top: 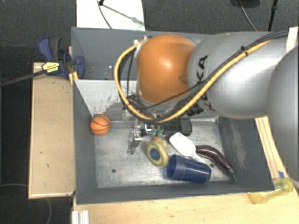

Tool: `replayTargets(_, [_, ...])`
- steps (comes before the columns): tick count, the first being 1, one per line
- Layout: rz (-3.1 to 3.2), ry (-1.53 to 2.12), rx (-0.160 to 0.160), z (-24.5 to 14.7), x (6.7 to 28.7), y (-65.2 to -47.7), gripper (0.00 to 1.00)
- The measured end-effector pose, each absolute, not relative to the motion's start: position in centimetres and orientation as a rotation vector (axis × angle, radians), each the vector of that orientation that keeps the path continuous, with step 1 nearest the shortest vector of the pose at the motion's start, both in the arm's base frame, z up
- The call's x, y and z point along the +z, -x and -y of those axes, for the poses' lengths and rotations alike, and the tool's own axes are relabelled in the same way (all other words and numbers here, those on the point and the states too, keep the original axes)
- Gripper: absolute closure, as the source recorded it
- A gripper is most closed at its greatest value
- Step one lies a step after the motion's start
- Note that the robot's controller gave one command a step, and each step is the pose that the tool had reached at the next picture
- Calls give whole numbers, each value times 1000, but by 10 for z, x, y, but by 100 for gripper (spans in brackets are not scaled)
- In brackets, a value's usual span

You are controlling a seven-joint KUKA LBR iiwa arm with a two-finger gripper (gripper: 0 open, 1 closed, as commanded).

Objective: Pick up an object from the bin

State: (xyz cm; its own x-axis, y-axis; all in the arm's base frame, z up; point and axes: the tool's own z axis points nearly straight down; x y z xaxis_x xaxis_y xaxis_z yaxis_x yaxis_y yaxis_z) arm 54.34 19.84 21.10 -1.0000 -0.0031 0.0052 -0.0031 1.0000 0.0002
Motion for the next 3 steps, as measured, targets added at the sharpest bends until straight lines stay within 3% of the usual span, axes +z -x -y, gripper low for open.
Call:
replayTargets(1, [3144, 5, -3, -197, 215, -545, 0])
replayTargets(2, [3154, -5, -10, -186, 185, -558, 0])
replayTargets(3, [3142, 133, -3, -139, 100, -572, 0])
